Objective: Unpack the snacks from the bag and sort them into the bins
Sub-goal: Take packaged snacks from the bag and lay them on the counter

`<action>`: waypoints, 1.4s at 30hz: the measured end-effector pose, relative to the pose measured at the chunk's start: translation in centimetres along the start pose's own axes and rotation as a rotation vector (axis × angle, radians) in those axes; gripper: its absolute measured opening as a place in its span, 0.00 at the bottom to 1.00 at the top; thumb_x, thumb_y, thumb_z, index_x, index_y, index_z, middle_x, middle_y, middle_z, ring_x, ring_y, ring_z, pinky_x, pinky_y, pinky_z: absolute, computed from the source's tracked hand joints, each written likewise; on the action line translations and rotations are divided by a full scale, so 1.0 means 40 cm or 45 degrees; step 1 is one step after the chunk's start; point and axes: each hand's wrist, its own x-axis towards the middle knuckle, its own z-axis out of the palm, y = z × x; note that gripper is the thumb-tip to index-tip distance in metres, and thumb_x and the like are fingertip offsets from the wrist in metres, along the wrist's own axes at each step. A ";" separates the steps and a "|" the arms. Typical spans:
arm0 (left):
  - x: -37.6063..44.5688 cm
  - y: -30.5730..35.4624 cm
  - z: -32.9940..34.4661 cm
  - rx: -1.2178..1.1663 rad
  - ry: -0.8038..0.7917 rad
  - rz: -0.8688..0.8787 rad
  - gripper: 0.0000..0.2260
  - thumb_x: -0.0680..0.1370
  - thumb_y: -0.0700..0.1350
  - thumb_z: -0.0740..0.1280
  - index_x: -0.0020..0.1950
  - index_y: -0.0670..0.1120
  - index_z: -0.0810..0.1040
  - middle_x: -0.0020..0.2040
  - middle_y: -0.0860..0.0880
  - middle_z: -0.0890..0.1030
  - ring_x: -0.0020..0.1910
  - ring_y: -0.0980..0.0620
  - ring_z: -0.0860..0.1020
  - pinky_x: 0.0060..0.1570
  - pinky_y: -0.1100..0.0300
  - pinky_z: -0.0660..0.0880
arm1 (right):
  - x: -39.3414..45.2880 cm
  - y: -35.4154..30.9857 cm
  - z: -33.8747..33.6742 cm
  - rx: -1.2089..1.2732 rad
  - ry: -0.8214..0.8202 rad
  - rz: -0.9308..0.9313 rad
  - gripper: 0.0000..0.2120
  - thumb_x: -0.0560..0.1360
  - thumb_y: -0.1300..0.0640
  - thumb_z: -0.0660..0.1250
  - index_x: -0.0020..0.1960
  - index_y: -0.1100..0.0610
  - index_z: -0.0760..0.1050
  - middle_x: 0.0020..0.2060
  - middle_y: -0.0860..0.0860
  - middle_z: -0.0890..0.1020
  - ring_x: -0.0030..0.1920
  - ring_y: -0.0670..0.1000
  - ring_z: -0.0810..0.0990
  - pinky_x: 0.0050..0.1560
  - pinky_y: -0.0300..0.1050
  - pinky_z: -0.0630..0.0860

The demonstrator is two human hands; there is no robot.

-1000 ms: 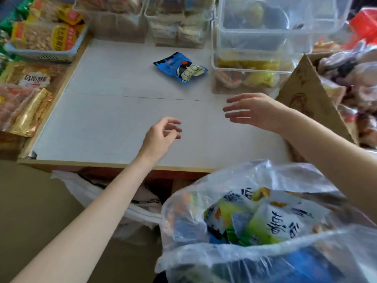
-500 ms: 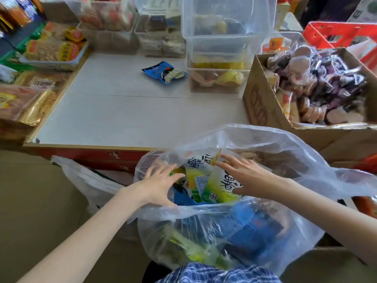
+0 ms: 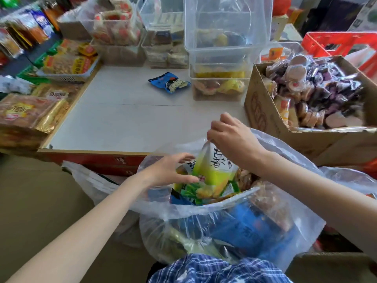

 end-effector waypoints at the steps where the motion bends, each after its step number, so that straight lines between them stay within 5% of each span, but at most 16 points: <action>1: 0.010 0.015 -0.003 -0.043 0.048 0.039 0.21 0.71 0.52 0.73 0.62 0.54 0.73 0.56 0.60 0.77 0.56 0.63 0.75 0.58 0.69 0.68 | 0.037 0.008 -0.022 0.053 0.111 0.029 0.02 0.68 0.61 0.71 0.36 0.58 0.78 0.34 0.52 0.78 0.42 0.52 0.67 0.37 0.44 0.71; 3: 0.026 0.034 -0.015 -0.170 0.249 0.049 0.11 0.73 0.48 0.72 0.53 0.55 0.75 0.46 0.60 0.79 0.45 0.62 0.78 0.45 0.73 0.71 | 0.103 0.030 -0.056 0.168 0.273 0.096 0.10 0.71 0.56 0.63 0.38 0.59 0.79 0.36 0.53 0.78 0.43 0.52 0.67 0.39 0.43 0.70; 6: 0.041 0.043 -0.058 -0.310 0.599 -0.003 0.01 0.77 0.45 0.68 0.47 0.51 0.78 0.40 0.54 0.80 0.39 0.58 0.78 0.37 0.71 0.71 | 0.172 0.054 -0.073 0.330 0.421 0.199 0.08 0.72 0.59 0.64 0.43 0.62 0.80 0.42 0.57 0.79 0.45 0.59 0.75 0.38 0.49 0.77; 8: 0.047 0.030 -0.097 -0.251 0.748 -0.105 0.09 0.79 0.46 0.64 0.40 0.47 0.76 0.34 0.51 0.76 0.34 0.56 0.73 0.34 0.64 0.68 | 0.207 0.064 -0.058 0.529 0.380 0.370 0.12 0.72 0.63 0.66 0.55 0.62 0.77 0.55 0.59 0.75 0.50 0.60 0.77 0.47 0.55 0.78; 13: 0.094 -0.102 -0.247 -0.995 1.117 -0.562 0.11 0.79 0.48 0.63 0.40 0.44 0.70 0.43 0.42 0.74 0.43 0.45 0.75 0.45 0.54 0.71 | 0.271 0.018 0.068 0.764 -0.364 0.620 0.41 0.69 0.46 0.73 0.75 0.52 0.56 0.73 0.58 0.55 0.71 0.62 0.60 0.70 0.61 0.61; 15: 0.131 -0.158 -0.306 -1.128 1.102 -0.616 0.09 0.79 0.48 0.62 0.50 0.42 0.73 0.49 0.41 0.75 0.47 0.45 0.75 0.43 0.54 0.71 | 0.311 -0.025 0.142 0.664 -0.553 0.478 0.46 0.67 0.40 0.72 0.76 0.47 0.50 0.75 0.54 0.51 0.72 0.61 0.55 0.70 0.61 0.60; 17: 0.177 -0.210 -0.359 -1.136 1.048 -0.630 0.12 0.79 0.47 0.62 0.58 0.41 0.73 0.50 0.42 0.77 0.48 0.45 0.76 0.41 0.58 0.72 | 0.384 -0.067 0.220 0.368 -0.550 0.289 0.45 0.68 0.39 0.71 0.76 0.48 0.51 0.73 0.54 0.58 0.70 0.59 0.60 0.66 0.56 0.63; 21: 0.279 -0.316 -0.480 -1.280 0.973 -0.502 0.07 0.79 0.45 0.64 0.49 0.43 0.78 0.43 0.44 0.80 0.41 0.48 0.80 0.36 0.61 0.78 | 0.577 -0.086 0.406 0.169 -0.137 0.410 0.28 0.60 0.54 0.78 0.58 0.60 0.76 0.45 0.58 0.80 0.45 0.61 0.78 0.41 0.49 0.77; 26: 0.352 -0.547 -0.602 -1.179 0.974 -0.466 0.07 0.81 0.43 0.59 0.48 0.46 0.76 0.47 0.48 0.80 0.43 0.53 0.79 0.43 0.64 0.75 | 0.783 -0.017 0.647 1.136 -0.167 1.352 0.08 0.75 0.59 0.66 0.52 0.60 0.71 0.47 0.57 0.80 0.48 0.57 0.79 0.45 0.53 0.78; 30: 0.349 -0.777 -0.613 -0.793 0.903 -0.722 0.11 0.79 0.39 0.59 0.57 0.45 0.77 0.52 0.45 0.80 0.53 0.46 0.79 0.56 0.54 0.75 | 0.883 -0.023 0.835 1.891 -0.045 1.896 0.12 0.76 0.65 0.64 0.58 0.57 0.69 0.52 0.55 0.78 0.47 0.55 0.81 0.33 0.42 0.81; 33: 0.347 -0.895 -0.616 -0.670 0.798 -0.844 0.13 0.78 0.39 0.60 0.60 0.42 0.77 0.57 0.43 0.80 0.58 0.43 0.77 0.59 0.52 0.74 | 0.992 -0.046 0.946 2.163 -0.014 2.090 0.15 0.77 0.64 0.63 0.63 0.61 0.68 0.54 0.58 0.76 0.41 0.52 0.79 0.29 0.40 0.79; 37: 0.353 -0.970 -0.630 -0.573 0.757 -0.897 0.13 0.78 0.39 0.61 0.62 0.42 0.75 0.59 0.42 0.78 0.59 0.43 0.76 0.57 0.55 0.72 | 1.182 -0.048 1.025 2.452 0.090 2.052 0.19 0.79 0.63 0.61 0.69 0.64 0.64 0.63 0.62 0.73 0.56 0.56 0.78 0.45 0.42 0.78; 40: 0.365 -0.999 -0.631 -0.548 0.748 -0.902 0.14 0.78 0.40 0.61 0.63 0.43 0.75 0.60 0.44 0.78 0.60 0.46 0.75 0.57 0.57 0.70 | 1.238 -0.055 1.027 2.437 -0.148 2.006 0.23 0.80 0.63 0.58 0.73 0.64 0.58 0.68 0.62 0.66 0.65 0.59 0.72 0.59 0.46 0.73; 42: 0.370 -1.003 -0.623 -0.546 0.725 -0.899 0.14 0.78 0.40 0.60 0.63 0.43 0.74 0.61 0.44 0.77 0.61 0.47 0.74 0.56 0.59 0.70 | 1.220 -0.058 1.017 2.371 -0.320 1.982 0.21 0.80 0.64 0.58 0.72 0.64 0.59 0.69 0.63 0.65 0.65 0.62 0.71 0.57 0.50 0.74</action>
